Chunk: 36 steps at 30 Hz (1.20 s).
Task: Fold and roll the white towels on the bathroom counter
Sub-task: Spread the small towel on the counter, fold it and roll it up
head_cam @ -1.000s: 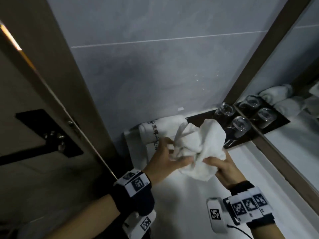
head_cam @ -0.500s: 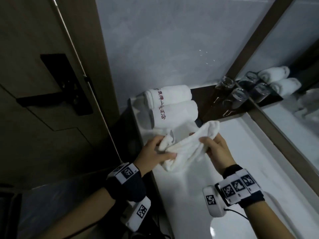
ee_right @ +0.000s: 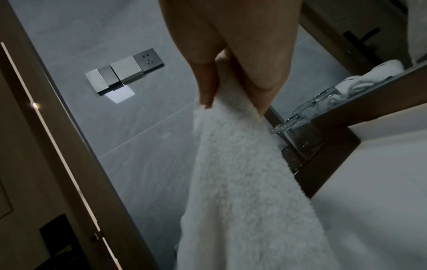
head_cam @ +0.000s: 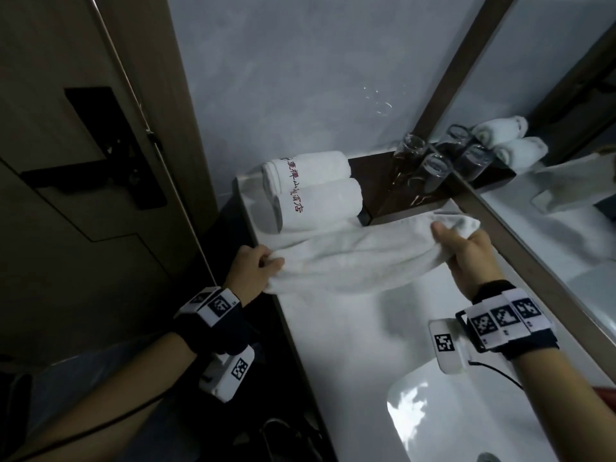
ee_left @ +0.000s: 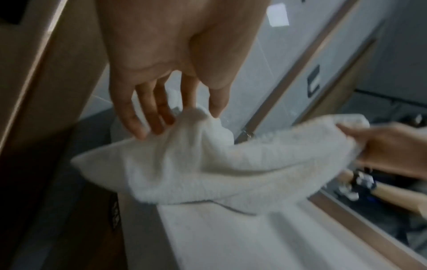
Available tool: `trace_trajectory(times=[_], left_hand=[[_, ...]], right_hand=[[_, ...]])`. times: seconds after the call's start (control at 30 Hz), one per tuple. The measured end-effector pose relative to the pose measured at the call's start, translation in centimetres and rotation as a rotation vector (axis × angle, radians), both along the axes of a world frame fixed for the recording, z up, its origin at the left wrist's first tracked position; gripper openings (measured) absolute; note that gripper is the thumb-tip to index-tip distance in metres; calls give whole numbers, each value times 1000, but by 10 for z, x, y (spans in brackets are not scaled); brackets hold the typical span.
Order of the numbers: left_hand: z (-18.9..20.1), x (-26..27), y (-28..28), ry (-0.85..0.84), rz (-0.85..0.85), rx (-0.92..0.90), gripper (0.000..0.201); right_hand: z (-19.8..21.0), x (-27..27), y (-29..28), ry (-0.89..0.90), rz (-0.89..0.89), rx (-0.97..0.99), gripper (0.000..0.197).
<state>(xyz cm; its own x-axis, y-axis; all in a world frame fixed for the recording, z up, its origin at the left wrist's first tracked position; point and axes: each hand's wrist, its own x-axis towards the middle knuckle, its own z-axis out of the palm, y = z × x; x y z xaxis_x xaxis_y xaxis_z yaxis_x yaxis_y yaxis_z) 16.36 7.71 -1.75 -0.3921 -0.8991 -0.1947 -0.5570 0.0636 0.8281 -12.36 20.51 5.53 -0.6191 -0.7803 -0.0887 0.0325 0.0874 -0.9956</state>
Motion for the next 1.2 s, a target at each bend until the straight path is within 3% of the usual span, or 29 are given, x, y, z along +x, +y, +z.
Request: trace_trajectory(times=[0.1, 0.13, 0.27, 0.3, 0.37, 0.43, 0.5, 0.57, 0.67, 0.73, 0.83, 0.9, 1.13, 1.2], left_hand=[[-2, -17, 11, -379, -166, -48, 29], [2, -25, 16, -396, -195, -87, 27], [22, -63, 25, 67, -492, -294, 62], [26, -72, 28, 108, -577, -331, 56], [29, -84, 30, 145, -649, -237, 41], [27, -84, 23, 78, -641, -215, 36], [23, -73, 13, -126, -623, -254, 23], [20, -60, 6, -277, -674, -257, 26], [17, -48, 2, -337, -703, -238, 21], [16, -46, 0, -341, -689, -249, 21], [14, -46, 3, -392, -660, -153, 20], [10, -45, 8, -429, -637, -109, 20], [-26, -28, 25, -662, -583, 14, 78], [-34, -28, 27, -674, -549, 30, 72]], right_hand=[[7, 10, -2, 39, 168, 3, 14], [9, 14, -3, 53, 229, 6, 12], [17, 29, -9, 19, 457, -14, 15], [20, 31, -10, -10, 480, -32, 15], [24, 29, -9, -45, 494, -68, 14], [25, 21, -4, 3, 456, -63, 11], [23, 8, 3, 122, 367, 2, 10], [13, -6, 9, 278, 330, 150, 22], [-10, -13, 10, 567, 511, 619, 46], [-28, -9, 10, 668, 672, 906, 78], [-60, 3, 6, 735, 784, 1073, 105], [-78, 12, 4, 757, 748, 1142, 102], [-109, 37, 2, 818, 636, 957, 84], [-112, 41, 0, 857, 629, 994, 70]])
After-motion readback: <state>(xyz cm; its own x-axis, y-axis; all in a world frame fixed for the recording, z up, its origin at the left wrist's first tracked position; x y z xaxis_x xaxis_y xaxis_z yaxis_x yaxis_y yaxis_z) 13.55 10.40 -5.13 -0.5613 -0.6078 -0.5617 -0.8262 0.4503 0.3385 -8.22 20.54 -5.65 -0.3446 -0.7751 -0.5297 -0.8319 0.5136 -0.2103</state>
